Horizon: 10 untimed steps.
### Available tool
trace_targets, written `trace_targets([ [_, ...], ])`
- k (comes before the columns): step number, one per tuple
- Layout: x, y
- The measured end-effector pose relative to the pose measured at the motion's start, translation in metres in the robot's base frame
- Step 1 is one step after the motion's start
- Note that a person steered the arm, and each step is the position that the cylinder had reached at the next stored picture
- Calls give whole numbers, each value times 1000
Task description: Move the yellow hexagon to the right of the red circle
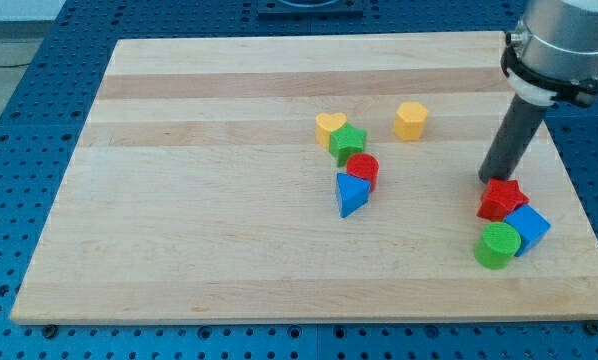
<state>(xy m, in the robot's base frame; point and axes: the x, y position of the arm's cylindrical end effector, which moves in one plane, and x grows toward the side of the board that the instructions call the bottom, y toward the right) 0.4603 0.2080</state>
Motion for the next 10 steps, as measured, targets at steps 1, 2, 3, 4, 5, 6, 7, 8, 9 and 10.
trace_targets([
  [1, -39, 0],
  [2, -92, -17],
  [3, -142, -49],
  [4, -140, -89],
  [5, -123, -91],
  [6, -106, -86],
  [7, -81, -86],
  [8, -62, -83],
  [9, -77, -79],
  [10, -71, -67],
])
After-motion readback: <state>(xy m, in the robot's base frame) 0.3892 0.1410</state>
